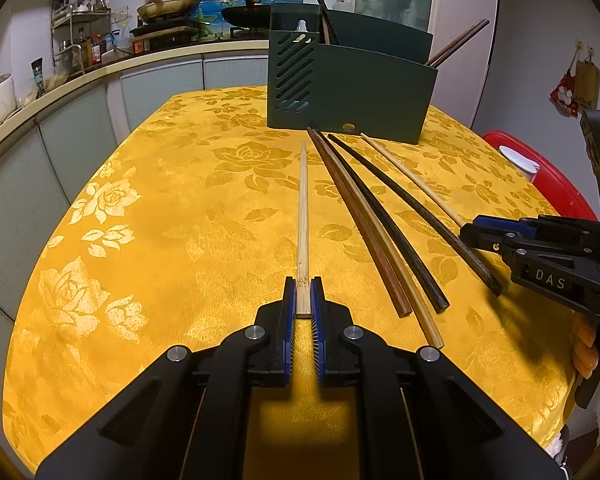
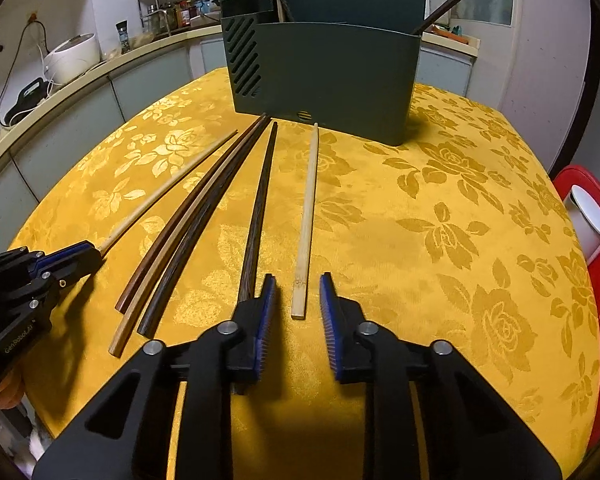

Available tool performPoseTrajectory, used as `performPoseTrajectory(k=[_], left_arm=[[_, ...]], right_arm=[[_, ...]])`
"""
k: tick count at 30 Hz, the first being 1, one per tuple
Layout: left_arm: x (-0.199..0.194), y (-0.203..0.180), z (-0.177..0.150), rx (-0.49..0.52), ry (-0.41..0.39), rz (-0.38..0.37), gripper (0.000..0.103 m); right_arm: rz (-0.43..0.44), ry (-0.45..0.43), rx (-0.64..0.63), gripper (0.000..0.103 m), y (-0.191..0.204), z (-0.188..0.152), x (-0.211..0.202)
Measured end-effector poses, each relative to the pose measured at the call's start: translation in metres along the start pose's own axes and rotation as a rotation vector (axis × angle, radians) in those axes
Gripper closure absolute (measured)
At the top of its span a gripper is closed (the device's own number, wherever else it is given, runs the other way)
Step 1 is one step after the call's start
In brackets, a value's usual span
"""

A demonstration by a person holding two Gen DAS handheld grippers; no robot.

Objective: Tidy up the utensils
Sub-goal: 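Close the left tool on a light wooden chopstick while the right tool grasps a dark chopstick, then lift both held chopsticks upright and carry them over the dark green holder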

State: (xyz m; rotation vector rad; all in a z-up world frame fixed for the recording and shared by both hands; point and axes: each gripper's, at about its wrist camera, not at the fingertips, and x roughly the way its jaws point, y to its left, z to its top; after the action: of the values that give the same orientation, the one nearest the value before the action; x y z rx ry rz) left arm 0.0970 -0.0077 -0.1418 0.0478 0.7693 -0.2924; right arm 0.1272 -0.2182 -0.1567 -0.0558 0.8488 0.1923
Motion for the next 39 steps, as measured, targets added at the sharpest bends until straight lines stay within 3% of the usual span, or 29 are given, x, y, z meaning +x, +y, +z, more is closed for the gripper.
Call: performPoseTrajectory(k=[8,18,32,39], left_arm=[[-0.001,0.0,0.0,-0.008,0.002,-0.005,0.096],[-0.005,-0.001,-0.001,-0.004,0.0,-0.019,0.096],[-0.072,-0.002,0.035,0.035,-0.213,0.008,0.096],[-0.094,-0.003,0.064,0.055,-0.261,-0.017,0.096]], right_arm=[[0.014,-0.006,0.011,0.095,0.0,0.0,0.0],[0.01,-0.024,0.064,0.096,-0.01,-0.006,-0.016],[-0.005,-0.209,0.088,0.096,-0.027,0.002,-0.103],[-0.002,-0.299,0.08,0.096,-0.03,0.02,-0.138]])
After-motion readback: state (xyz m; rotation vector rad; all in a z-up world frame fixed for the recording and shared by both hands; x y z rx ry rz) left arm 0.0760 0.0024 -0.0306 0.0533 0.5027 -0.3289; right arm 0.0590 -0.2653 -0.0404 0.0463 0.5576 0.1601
